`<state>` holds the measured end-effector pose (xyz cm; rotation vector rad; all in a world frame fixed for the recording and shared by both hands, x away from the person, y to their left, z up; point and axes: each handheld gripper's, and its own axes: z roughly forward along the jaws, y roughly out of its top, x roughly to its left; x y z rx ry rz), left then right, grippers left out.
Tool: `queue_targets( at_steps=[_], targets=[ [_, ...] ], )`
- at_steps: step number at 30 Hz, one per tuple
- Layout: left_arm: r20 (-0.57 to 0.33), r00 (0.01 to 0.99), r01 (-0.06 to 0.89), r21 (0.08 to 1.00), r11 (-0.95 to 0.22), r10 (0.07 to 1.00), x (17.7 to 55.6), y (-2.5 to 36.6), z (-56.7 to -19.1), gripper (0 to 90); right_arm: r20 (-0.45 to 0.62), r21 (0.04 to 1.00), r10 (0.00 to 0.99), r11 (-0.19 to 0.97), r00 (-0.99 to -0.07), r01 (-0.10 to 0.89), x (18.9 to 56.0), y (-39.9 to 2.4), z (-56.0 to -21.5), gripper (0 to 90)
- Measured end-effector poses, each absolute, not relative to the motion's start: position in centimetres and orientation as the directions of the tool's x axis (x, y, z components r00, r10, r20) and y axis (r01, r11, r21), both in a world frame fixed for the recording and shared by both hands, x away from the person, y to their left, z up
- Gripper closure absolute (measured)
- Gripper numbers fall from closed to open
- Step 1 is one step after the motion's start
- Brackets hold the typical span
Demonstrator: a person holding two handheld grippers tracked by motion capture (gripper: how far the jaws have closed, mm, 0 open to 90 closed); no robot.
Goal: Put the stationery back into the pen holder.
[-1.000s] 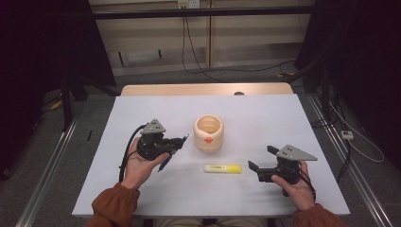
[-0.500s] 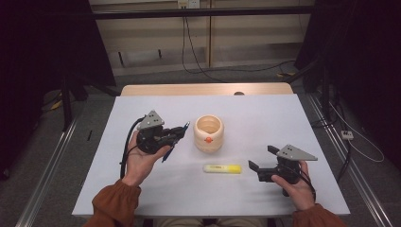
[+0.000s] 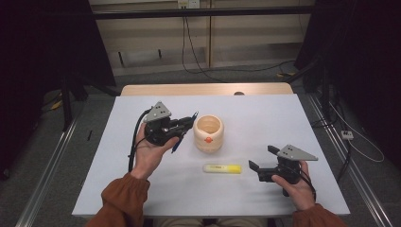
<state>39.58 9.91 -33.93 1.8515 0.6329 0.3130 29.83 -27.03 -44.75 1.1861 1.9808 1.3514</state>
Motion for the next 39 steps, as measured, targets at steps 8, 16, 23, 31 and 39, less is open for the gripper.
queue_targets(
  at_steps=[8,16,23,31,39],
  targets=[
    [-0.090,0.822,0.264,0.936,-0.235,0.563,40.2,9.0,-33.5,80.5,0.091,0.907,0.849,0.145,-0.520,0.395,29.8,-27.0,-44.8,4.9],
    [-0.088,0.837,0.249,0.940,-0.233,0.539,41.1,7.6,-33.1,80.4,0.094,0.907,0.849,0.142,-0.520,0.397,29.8,-27.0,-44.8,4.9],
    [-0.094,0.833,0.249,0.944,-0.218,0.545,41.9,6.5,-32.5,80.4,0.095,0.908,0.848,0.141,-0.521,0.395,29.8,-27.1,-44.8,4.9],
    [-0.117,0.823,0.257,0.949,-0.182,0.556,43.1,5.2,-32.3,80.4,0.099,0.907,0.849,0.138,-0.519,0.398,29.9,-27.1,-44.8,4.9],
    [-0.133,0.824,0.258,0.953,-0.156,0.551,44.4,3.7,-32.1,80.4,0.099,0.906,0.849,0.138,-0.519,0.399,29.9,-27.1,-44.8,4.9]
  ],
)
